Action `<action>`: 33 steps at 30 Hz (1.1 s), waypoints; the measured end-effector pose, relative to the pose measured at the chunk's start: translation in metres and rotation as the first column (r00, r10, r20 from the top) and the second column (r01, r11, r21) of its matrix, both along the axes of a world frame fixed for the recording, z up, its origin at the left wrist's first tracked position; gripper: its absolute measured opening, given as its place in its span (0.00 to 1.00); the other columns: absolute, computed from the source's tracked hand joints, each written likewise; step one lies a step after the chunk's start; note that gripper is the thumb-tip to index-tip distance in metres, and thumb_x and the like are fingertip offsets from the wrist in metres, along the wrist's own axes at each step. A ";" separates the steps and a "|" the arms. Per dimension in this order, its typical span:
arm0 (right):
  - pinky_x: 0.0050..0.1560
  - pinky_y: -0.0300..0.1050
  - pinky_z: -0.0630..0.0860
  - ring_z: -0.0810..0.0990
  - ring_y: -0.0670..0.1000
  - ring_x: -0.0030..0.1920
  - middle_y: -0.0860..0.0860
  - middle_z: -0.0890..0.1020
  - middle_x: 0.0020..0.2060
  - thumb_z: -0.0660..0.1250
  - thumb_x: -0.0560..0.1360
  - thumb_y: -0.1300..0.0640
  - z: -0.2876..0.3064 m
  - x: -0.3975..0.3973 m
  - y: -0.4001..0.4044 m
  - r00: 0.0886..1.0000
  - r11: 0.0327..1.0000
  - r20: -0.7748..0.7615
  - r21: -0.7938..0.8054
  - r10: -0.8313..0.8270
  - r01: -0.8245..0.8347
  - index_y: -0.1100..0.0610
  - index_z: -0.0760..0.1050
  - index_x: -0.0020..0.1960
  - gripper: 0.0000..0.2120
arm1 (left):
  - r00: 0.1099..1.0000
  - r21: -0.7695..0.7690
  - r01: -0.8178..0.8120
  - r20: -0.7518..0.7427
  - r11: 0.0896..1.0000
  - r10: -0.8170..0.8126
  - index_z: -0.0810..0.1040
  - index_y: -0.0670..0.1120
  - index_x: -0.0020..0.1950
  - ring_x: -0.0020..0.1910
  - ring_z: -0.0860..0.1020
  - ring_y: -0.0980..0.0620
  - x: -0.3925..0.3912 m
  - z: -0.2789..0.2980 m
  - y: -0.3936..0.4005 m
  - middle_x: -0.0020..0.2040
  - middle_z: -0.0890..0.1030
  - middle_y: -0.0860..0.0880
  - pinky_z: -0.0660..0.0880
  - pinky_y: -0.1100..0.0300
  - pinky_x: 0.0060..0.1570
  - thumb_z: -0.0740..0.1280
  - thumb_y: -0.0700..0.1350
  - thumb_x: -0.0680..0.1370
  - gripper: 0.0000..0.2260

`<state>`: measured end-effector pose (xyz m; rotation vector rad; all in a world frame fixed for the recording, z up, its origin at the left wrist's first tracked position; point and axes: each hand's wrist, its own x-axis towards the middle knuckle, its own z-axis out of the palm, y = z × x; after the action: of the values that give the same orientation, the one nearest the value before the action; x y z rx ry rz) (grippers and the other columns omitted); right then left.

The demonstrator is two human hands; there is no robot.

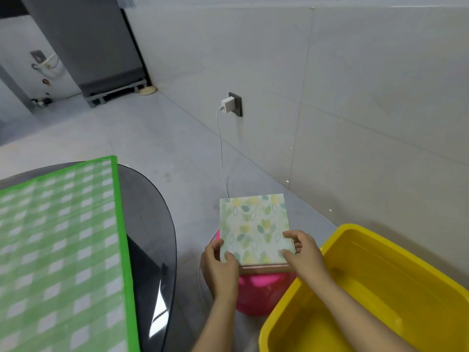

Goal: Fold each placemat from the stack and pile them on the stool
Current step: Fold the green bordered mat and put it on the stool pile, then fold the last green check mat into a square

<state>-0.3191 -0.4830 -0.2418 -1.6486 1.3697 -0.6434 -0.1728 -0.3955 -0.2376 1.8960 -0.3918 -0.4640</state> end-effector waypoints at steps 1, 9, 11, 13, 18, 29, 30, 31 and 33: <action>0.50 0.39 0.70 0.72 0.48 0.47 0.48 0.72 0.51 0.71 0.70 0.64 0.000 0.000 0.000 1.000 1.000 -0.002 0.001 0.003 -0.003 0.47 0.72 0.52 0.17 | 1.000 -0.004 -0.002 0.002 1.000 0.002 0.75 0.50 0.53 0.55 0.75 0.49 0.000 -0.002 0.000 0.54 0.77 0.49 0.75 0.50 0.57 0.64 0.34 0.72 0.14; 0.60 0.42 0.63 0.70 0.54 0.59 0.51 0.74 0.55 0.68 0.73 0.63 -0.013 0.001 0.008 0.982 0.991 -0.187 -0.119 0.035 -0.058 0.54 0.74 0.61 0.17 | 0.994 0.098 0.008 0.107 0.995 -0.018 0.77 0.46 0.56 0.63 0.69 0.44 -0.001 -0.016 0.001 0.57 0.76 0.47 0.68 0.46 0.64 0.64 0.35 0.74 0.12; 0.61 0.42 0.63 0.68 0.55 0.61 0.53 0.72 0.57 0.67 0.74 0.63 -0.016 0.004 0.011 0.982 0.993 -0.187 -0.108 0.023 -0.043 0.55 0.74 0.63 0.18 | 0.998 0.105 0.012 0.060 0.994 -0.018 0.77 0.47 0.57 0.63 0.69 0.45 -0.001 -0.019 0.001 0.59 0.75 0.46 0.68 0.47 0.64 0.64 0.36 0.75 0.12; 0.61 0.39 0.63 0.68 0.55 0.62 0.53 0.69 0.56 0.65 0.75 0.64 -0.016 0.006 0.014 0.987 0.996 -0.162 -0.092 0.009 -0.024 0.55 0.74 0.63 0.17 | 1.000 0.099 0.004 0.018 0.995 -0.006 0.77 0.48 0.57 0.62 0.71 0.45 -0.001 -0.017 0.000 0.59 0.74 0.45 0.69 0.46 0.64 0.64 0.36 0.76 0.12; 0.61 0.41 0.63 0.67 0.55 0.61 0.53 0.69 0.57 0.65 0.76 0.62 0.000 0.000 0.020 0.986 0.991 -0.167 -0.131 -0.020 -0.002 0.53 0.74 0.64 0.17 | 0.996 0.116 0.018 0.080 0.993 -0.027 0.76 0.45 0.63 0.66 0.67 0.45 -0.012 0.006 0.005 0.63 0.73 0.46 0.66 0.50 0.66 0.63 0.37 0.77 0.15; 0.46 0.34 0.71 0.75 0.42 0.48 0.41 0.77 0.46 0.64 0.77 0.58 0.147 0.001 0.067 0.977 0.912 0.099 -0.386 0.188 -0.136 0.44 0.74 0.56 0.12 | 0.958 -0.290 0.230 0.236 0.929 -0.163 0.74 0.55 0.55 0.58 0.70 0.60 -0.053 0.148 0.044 0.55 0.71 0.59 0.70 0.71 0.51 0.59 0.36 0.78 0.15; 0.45 0.35 0.71 0.76 0.42 0.46 0.42 0.78 0.46 0.64 0.77 0.58 0.165 0.003 0.074 0.969 0.906 0.118 -0.394 0.217 -0.155 0.45 0.75 0.56 0.11 | 0.954 -0.304 0.246 0.246 0.920 -0.174 0.73 0.56 0.53 0.56 0.71 0.63 -0.051 0.163 0.055 0.54 0.70 0.60 0.68 0.75 0.48 0.59 0.35 0.78 0.16; 0.44 0.35 0.72 0.76 0.41 0.44 0.42 0.78 0.45 0.65 0.76 0.58 0.182 0.006 0.082 0.959 0.898 0.132 -0.403 0.249 -0.177 0.45 0.75 0.57 0.11 | 0.948 -0.313 0.262 0.261 0.913 -0.182 0.73 0.57 0.52 0.54 0.71 0.64 -0.047 0.177 0.067 0.53 0.70 0.60 0.67 0.77 0.46 0.59 0.35 0.78 0.16; 0.42 0.33 0.71 0.76 0.40 0.42 0.43 0.78 0.43 0.65 0.76 0.57 0.213 0.014 0.100 0.939 0.872 0.138 -0.431 0.317 -0.231 0.45 0.76 0.57 0.11 | 0.939 -0.326 0.275 0.295 0.905 -0.179 0.74 0.57 0.51 0.54 0.72 0.65 -0.038 0.197 0.092 0.54 0.72 0.58 0.66 0.79 0.45 0.59 0.35 0.78 0.16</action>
<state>-0.3048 -0.3834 -0.0291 -1.9981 0.8620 -0.9457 -0.2110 -0.3033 -0.0405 1.5547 -0.8256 -0.2714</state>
